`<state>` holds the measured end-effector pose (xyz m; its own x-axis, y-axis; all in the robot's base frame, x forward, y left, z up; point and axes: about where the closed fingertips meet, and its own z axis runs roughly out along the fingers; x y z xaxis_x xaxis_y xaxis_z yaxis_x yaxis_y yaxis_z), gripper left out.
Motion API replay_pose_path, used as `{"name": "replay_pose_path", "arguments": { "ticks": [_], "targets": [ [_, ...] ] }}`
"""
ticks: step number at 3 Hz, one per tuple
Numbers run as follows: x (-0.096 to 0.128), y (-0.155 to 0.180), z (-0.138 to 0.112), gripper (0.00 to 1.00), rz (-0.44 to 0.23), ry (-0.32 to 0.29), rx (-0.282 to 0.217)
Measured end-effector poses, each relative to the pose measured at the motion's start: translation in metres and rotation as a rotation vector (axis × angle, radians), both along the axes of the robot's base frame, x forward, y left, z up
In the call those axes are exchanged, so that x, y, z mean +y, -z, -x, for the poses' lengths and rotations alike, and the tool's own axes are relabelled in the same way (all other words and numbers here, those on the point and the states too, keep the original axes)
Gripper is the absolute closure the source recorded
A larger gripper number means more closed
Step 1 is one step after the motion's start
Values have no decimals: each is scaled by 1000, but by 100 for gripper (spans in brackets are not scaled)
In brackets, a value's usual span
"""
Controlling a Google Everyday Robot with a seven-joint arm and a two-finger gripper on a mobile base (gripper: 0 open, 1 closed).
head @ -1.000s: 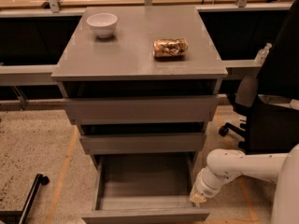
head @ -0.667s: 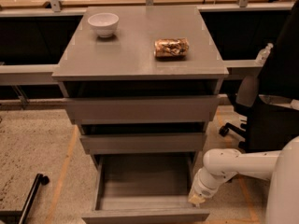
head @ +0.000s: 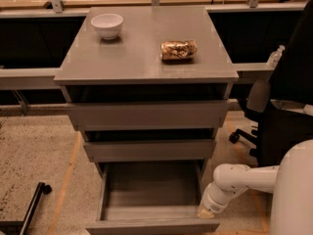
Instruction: Close bottom drawer
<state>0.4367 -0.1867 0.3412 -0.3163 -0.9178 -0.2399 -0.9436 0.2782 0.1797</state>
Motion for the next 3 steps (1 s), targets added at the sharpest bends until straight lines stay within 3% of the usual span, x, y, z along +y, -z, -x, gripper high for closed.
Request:
{"name": "replay_pose_path", "arguments": {
  "ticks": [2,3],
  "targets": [
    [-5,68,8,100,-120,76,60],
    [-6,102,12,100,-165,119,114]
  ]
}}
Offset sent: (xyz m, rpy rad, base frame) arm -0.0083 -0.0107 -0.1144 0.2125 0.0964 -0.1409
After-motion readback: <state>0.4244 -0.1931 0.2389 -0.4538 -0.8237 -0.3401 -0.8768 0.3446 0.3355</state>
